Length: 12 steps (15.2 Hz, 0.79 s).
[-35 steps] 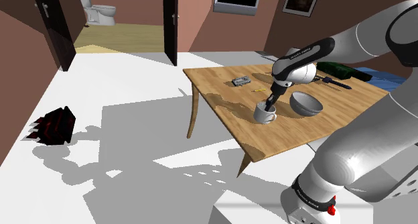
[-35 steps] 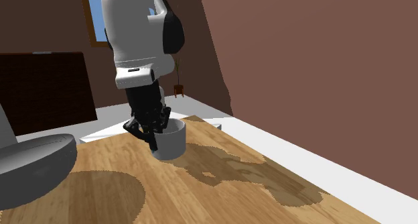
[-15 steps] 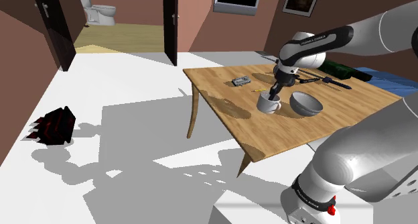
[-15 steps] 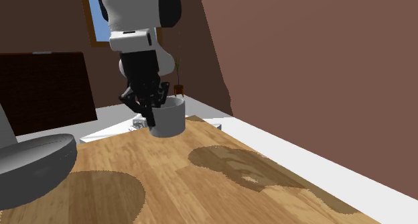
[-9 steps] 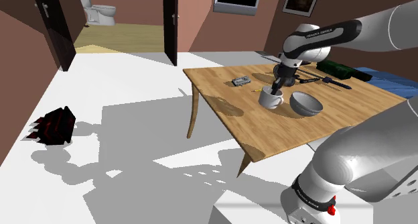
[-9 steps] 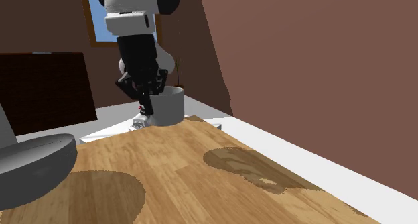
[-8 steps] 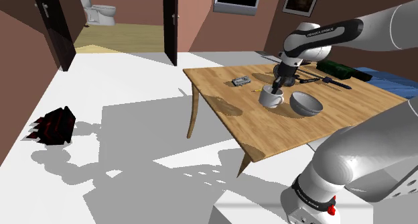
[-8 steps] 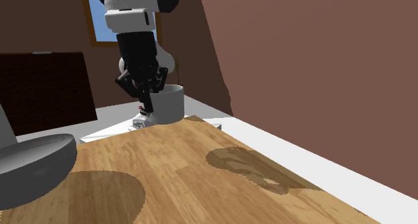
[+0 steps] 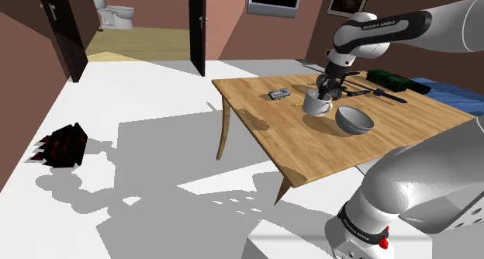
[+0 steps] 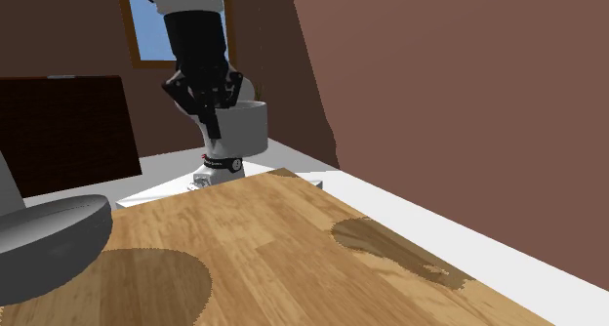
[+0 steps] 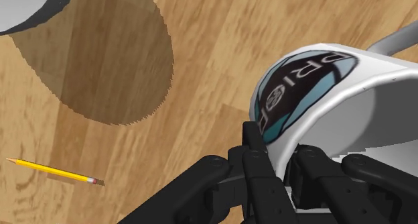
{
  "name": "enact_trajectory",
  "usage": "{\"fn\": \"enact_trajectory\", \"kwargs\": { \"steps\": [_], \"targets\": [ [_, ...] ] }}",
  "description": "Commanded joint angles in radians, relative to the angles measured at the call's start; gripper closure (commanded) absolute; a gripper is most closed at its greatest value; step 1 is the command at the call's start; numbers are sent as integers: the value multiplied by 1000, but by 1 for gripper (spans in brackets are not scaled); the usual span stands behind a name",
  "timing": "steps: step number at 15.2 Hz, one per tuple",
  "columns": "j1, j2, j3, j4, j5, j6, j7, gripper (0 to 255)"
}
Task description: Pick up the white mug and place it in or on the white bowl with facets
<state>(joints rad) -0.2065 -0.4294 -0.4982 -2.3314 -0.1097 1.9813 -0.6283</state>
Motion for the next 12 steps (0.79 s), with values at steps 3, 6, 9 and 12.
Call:
{"fn": "enact_trajectory", "kwargs": {
  "steps": [3, 6, 9, 12],
  "targets": [
    [0, -14, 11, 42, 0, -56, 8, 255],
    [-13, 2, -28, 73, -6, -70, -44, 255],
    [-27, 37, -91, 120, -8, -81, -126, 255],
    [-38, 85, -158, 177, 1, -93, -212, 255]
  ]
}}
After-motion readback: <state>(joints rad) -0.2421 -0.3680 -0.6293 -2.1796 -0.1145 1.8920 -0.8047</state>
